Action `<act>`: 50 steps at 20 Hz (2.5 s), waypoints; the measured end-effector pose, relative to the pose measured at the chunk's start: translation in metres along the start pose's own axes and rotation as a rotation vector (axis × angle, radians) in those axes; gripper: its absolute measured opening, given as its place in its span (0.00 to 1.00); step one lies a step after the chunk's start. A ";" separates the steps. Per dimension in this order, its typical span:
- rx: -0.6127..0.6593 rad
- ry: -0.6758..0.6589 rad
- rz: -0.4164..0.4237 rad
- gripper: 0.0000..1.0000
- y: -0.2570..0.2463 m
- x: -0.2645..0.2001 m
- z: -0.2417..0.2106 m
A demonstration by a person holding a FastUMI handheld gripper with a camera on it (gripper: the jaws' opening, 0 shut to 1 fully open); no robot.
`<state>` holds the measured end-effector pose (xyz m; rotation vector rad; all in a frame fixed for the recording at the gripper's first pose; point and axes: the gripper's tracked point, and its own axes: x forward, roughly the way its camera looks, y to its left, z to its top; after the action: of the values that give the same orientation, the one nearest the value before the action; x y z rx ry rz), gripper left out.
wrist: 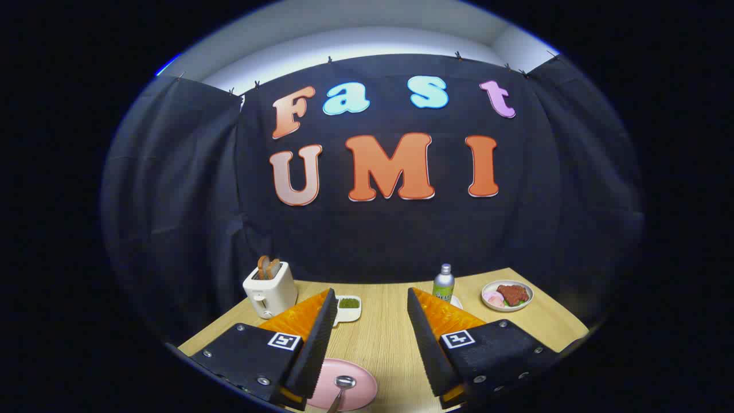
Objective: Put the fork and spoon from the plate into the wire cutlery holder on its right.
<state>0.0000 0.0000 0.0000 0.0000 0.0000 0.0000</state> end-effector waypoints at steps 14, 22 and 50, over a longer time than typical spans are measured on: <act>-0.050 -0.033 0.034 0.97 0.020 -0.003 0.012; -0.012 0.209 0.069 0.97 0.032 0.005 -0.077; -0.149 1.051 0.078 0.49 0.065 -0.042 -0.333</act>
<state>-0.0415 0.0646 -0.3334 -0.1491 1.0511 0.0781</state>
